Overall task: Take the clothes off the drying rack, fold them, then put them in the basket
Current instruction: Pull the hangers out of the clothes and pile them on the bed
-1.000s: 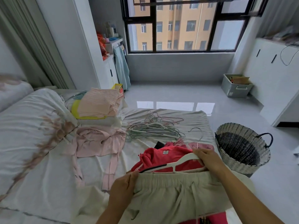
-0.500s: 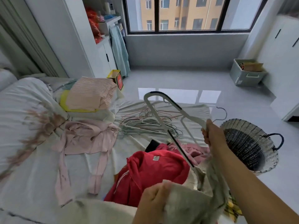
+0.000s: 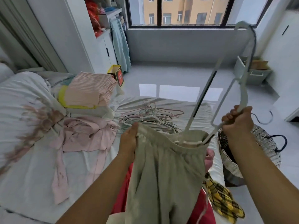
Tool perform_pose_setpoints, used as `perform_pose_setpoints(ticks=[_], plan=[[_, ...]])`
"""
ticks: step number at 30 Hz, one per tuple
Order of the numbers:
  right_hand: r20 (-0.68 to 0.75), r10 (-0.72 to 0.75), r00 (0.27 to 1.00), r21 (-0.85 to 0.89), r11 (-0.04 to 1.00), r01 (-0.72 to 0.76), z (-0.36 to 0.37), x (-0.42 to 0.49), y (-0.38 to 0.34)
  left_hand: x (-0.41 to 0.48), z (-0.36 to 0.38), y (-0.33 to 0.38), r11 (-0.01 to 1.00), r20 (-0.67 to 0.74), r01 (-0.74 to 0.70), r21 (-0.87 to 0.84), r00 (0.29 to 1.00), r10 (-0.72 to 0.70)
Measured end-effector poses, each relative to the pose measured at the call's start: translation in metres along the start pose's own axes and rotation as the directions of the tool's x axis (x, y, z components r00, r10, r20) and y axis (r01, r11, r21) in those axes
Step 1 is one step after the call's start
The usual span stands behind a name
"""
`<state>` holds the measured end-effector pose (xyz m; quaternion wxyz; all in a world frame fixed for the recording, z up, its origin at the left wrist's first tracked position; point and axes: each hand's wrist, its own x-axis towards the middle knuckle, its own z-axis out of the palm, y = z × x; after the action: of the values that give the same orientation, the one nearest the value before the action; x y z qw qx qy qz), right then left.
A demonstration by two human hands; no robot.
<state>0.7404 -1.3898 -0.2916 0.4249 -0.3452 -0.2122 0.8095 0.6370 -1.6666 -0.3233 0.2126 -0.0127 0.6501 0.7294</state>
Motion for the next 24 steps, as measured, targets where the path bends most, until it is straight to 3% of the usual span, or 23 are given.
perform_pose_setpoints(ticks=[3,7,8,10,13,16,19,24], plan=[[-0.051,0.011,0.999,0.043,0.999,-0.009,0.000,0.004,0.020,0.017,-0.019,-0.028,0.990,-0.088,0.007,0.140,0.996,0.006],[-0.018,-0.061,0.998,-0.121,0.991,0.058,0.011,0.002,0.054,0.031,-0.034,-0.075,0.906,-0.040,0.193,0.377,0.981,-0.192],[0.008,-0.081,0.997,-0.158,0.984,0.081,0.015,0.000,0.063,0.034,-0.038,-0.083,0.863,-0.027,0.197,0.465,0.978,-0.208],[0.084,-0.106,0.991,-0.284,0.951,0.126,0.020,-0.007,0.087,0.039,-0.042,-0.084,0.807,-0.021,0.103,0.581,0.994,-0.112],[0.193,-0.105,0.976,-0.467,0.865,0.185,0.029,-0.027,0.134,0.052,-0.041,-0.065,0.836,0.069,-0.124,0.534,0.992,0.103],[0.204,-0.084,0.975,-0.409,0.898,0.163,0.052,-0.037,0.169,0.076,-0.041,-0.041,0.812,0.187,-0.248,0.528,0.967,0.174],[0.263,0.034,0.964,-0.340,0.938,0.059,0.079,-0.029,0.189,0.110,-0.043,-0.016,0.888,0.194,-0.189,0.420,0.974,0.116],[0.371,0.138,0.918,-0.575,0.811,0.110,0.101,-0.012,0.220,0.156,-0.049,-0.002,0.984,0.222,-0.123,0.129,0.971,0.092]])
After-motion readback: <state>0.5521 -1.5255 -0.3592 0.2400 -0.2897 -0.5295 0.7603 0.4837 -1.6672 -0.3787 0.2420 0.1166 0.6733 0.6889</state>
